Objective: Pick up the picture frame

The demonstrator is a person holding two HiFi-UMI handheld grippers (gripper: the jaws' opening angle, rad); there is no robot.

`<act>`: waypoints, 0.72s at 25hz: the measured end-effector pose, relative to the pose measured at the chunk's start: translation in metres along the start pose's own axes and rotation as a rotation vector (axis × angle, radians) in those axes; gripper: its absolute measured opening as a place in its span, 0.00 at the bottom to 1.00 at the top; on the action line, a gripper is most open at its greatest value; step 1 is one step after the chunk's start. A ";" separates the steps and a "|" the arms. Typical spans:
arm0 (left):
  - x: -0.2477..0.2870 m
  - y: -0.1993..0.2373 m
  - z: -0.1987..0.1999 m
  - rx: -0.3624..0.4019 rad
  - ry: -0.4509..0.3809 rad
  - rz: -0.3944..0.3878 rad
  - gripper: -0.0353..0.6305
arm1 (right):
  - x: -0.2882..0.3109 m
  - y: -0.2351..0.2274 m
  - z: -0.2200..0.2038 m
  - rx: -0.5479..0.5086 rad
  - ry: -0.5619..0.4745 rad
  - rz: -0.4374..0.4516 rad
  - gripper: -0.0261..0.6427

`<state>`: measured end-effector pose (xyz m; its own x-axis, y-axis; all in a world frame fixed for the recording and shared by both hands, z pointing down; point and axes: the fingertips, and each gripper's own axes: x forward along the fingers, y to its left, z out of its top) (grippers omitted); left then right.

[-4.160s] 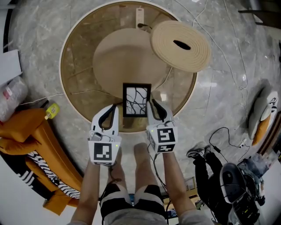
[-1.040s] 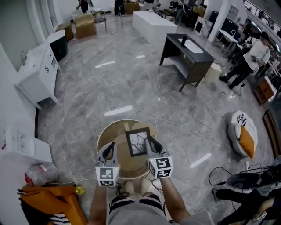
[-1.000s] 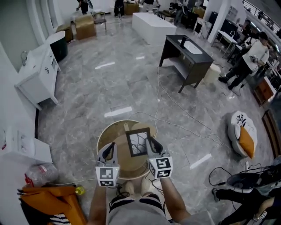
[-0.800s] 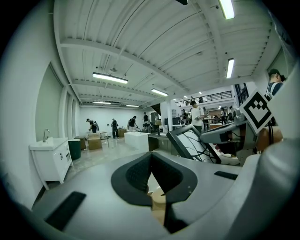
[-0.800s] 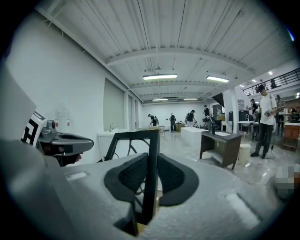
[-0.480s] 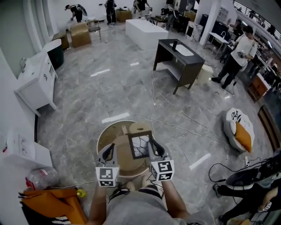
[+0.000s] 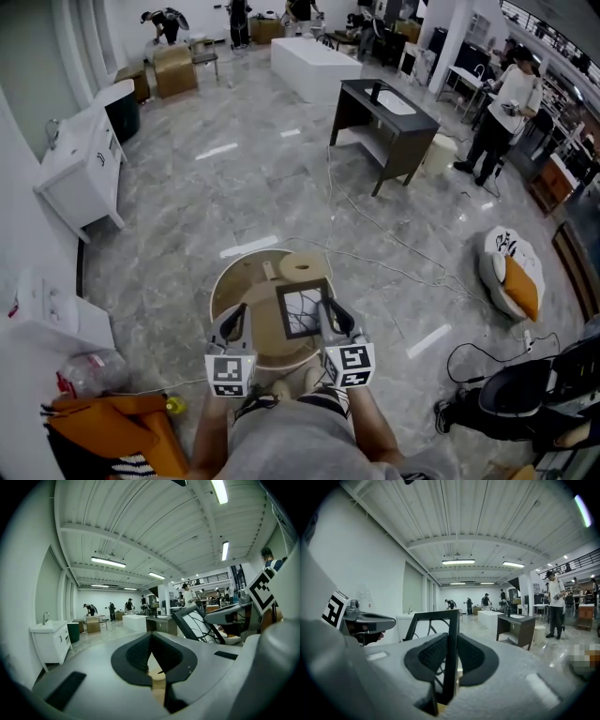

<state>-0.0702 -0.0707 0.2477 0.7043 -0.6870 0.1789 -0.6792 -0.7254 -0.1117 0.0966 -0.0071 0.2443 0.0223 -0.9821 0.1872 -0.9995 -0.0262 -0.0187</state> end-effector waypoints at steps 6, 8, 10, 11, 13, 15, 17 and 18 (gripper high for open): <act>-0.002 -0.006 -0.004 -0.004 0.012 -0.011 0.08 | -0.003 0.001 0.001 0.002 -0.002 0.004 0.14; -0.003 -0.006 -0.004 -0.008 0.013 -0.011 0.08 | -0.004 0.002 0.001 0.001 -0.001 0.004 0.14; -0.005 -0.005 -0.005 -0.011 0.012 -0.010 0.08 | -0.005 0.004 0.001 0.000 -0.003 0.004 0.14; -0.006 -0.004 -0.005 -0.011 0.012 -0.010 0.08 | -0.005 0.005 0.001 0.000 -0.004 0.003 0.14; -0.007 -0.003 -0.006 -0.010 0.012 -0.010 0.08 | -0.006 0.006 0.002 0.000 -0.005 0.001 0.14; -0.009 -0.002 -0.005 -0.011 0.012 -0.008 0.08 | -0.007 0.007 0.002 0.000 -0.005 0.000 0.14; -0.011 -0.001 -0.004 -0.011 0.012 -0.007 0.08 | -0.007 0.008 0.003 -0.001 -0.005 0.000 0.14; -0.011 -0.001 -0.004 -0.011 0.011 -0.007 0.08 | -0.008 0.009 0.004 -0.002 -0.005 0.000 0.14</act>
<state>-0.0785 -0.0619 0.2496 0.7066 -0.6814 0.1908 -0.6766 -0.7296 -0.1000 0.0874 -0.0005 0.2389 0.0227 -0.9829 0.1826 -0.9995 -0.0262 -0.0166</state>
